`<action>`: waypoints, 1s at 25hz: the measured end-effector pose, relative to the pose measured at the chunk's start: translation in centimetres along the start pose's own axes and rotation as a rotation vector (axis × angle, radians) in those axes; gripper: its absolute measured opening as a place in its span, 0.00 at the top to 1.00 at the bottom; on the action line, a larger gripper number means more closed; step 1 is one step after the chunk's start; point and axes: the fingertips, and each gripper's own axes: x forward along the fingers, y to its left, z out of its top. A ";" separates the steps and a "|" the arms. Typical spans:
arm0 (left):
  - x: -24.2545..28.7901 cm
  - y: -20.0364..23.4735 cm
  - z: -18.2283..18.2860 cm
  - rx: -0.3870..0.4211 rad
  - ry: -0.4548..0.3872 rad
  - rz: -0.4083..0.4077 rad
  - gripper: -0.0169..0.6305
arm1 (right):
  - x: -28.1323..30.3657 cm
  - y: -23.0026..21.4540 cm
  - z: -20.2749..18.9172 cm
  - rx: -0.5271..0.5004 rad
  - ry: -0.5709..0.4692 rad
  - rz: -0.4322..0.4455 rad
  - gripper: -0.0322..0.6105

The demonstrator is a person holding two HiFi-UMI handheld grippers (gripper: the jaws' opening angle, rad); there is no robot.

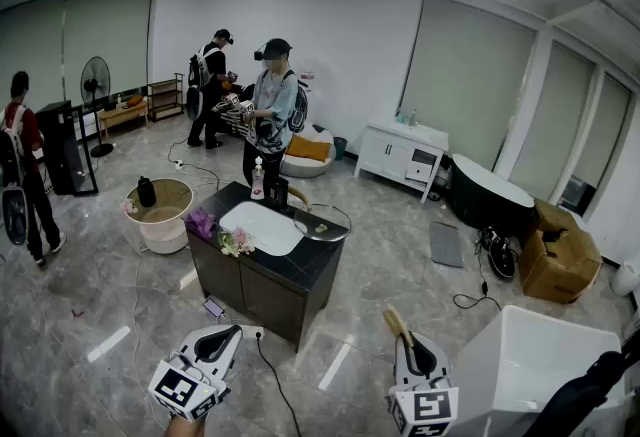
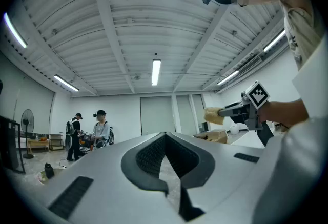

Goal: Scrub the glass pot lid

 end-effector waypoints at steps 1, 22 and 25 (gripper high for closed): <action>0.1 0.1 0.1 -0.010 0.001 0.007 0.95 | 0.0 0.3 -0.3 -0.002 0.012 0.011 0.89; 6.0 2.5 -3.5 -0.022 0.041 0.035 0.95 | 7.6 -0.6 -2.7 0.063 -0.016 0.087 0.88; 8.2 3.3 -4.4 -0.011 0.061 0.058 0.95 | 10.7 -1.7 -3.4 0.075 -0.009 0.121 0.88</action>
